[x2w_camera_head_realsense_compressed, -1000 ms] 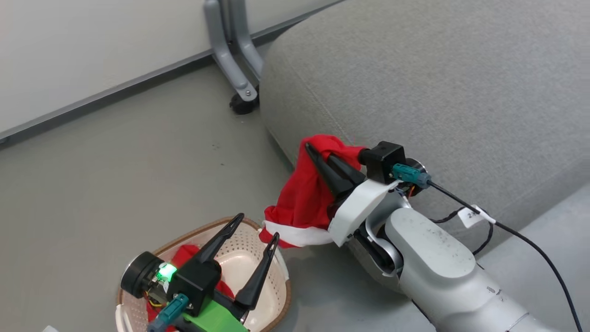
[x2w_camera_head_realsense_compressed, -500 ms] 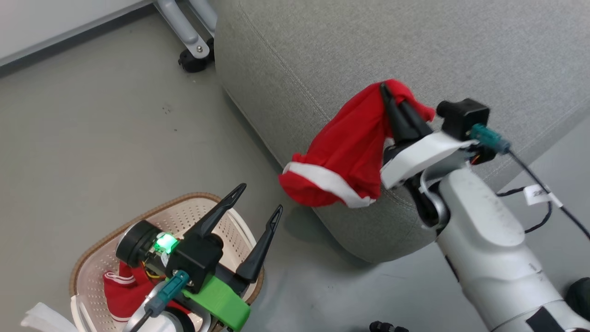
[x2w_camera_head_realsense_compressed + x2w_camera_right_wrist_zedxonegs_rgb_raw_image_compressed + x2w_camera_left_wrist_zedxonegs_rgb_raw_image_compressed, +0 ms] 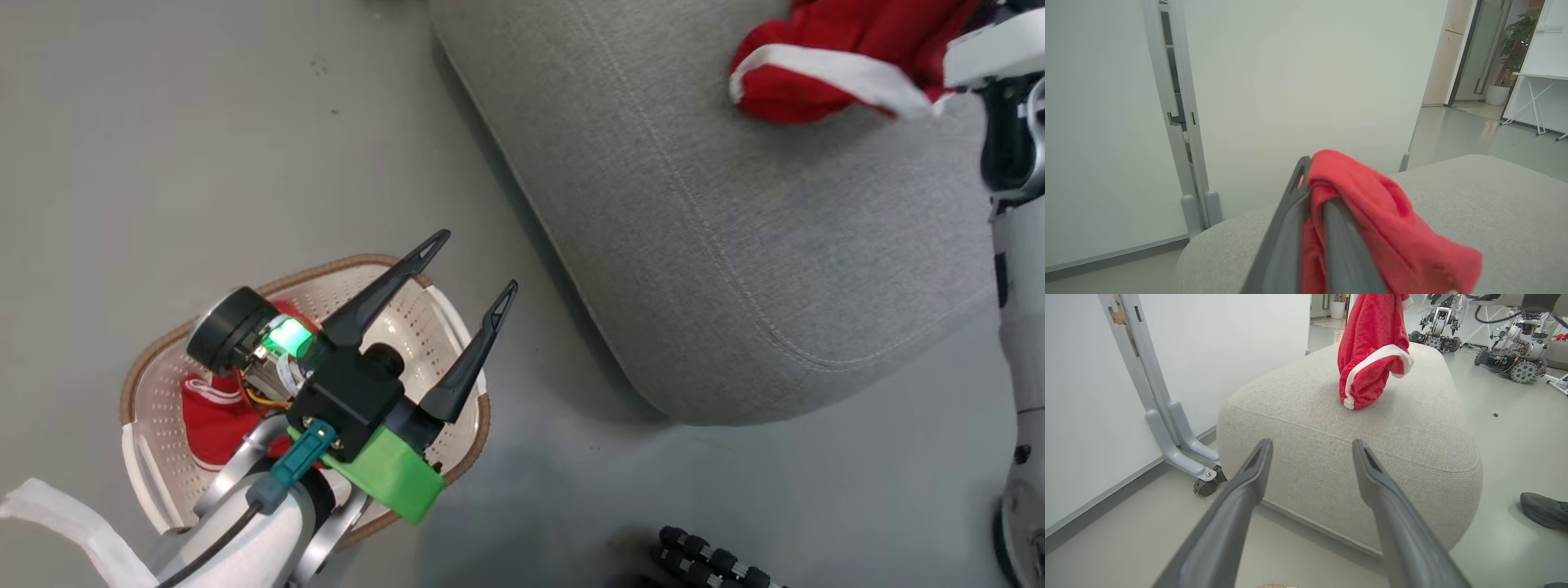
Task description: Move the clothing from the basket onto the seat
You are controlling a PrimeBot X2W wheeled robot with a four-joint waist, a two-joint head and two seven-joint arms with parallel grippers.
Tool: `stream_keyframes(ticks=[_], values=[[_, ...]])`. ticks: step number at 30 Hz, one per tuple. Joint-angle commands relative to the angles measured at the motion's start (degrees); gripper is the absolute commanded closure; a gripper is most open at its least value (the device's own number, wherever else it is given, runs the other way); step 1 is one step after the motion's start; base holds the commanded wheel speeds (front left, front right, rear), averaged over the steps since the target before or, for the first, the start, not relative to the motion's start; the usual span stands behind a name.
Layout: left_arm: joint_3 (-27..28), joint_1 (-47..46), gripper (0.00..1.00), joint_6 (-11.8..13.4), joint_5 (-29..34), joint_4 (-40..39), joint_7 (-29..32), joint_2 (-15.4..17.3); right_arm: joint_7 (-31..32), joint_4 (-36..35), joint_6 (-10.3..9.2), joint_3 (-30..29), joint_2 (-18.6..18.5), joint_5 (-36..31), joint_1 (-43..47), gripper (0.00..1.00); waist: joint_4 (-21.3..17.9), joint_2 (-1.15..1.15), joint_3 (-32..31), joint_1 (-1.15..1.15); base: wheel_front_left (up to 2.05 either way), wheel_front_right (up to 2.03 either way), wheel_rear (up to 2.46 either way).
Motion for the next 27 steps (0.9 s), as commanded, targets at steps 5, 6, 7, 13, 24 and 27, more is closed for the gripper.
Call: stream_keyframes(ticks=[5,6,7,13,24,27], values=[[0.2,-2.0,0.0,-0.1,-0.2,0.3,-0.9,-0.3,-0.2,3.7,0.0,-2.7,-1.7,0.9,-4.4,1.0,6.4,0.0,6.4,-0.01,0.0,0.0,0.0],[0.2,-2.1,0.0,-0.1,-0.1,0.3,-0.9,-0.1,-0.2,4.9,0.0,-2.6,-1.9,0.9,-4.7,1.0,6.6,0.0,6.7,-0.01,0.0,0.0,0.0],[0.2,-2.2,0.0,-0.1,0.0,0.4,-0.9,0.0,-0.2,6.3,0.0,-2.6,-1.8,0.7,-4.7,1.0,6.7,0.0,6.9,-0.01,0.0,0.0,0.0],[-0.2,-2.8,0.0,-0.3,0.2,0.5,-0.5,0.3,-0.2,12.7,0.0,-3.9,-0.7,0.0,-2.1,0.5,6.8,0.0,7.6,-0.01,0.0,0.0,0.0],[0.1,-0.5,0.0,1.4,-1.1,1.9,-1.2,0.0,-0.2,9.7,0.0,-7.9,4.3,-1.4,9.9,0.0,4.9,0.0,3.3,-0.01,0.0,0.0,0.0],[0.5,0.2,0.0,2.4,-1.3,2.5,-2.1,-0.6,-0.2,6.3,0.0,-8.0,5.8,-2.1,14.7,0.0,4.6,0.0,0.9,-0.01,0.0,0.0,0.0]])
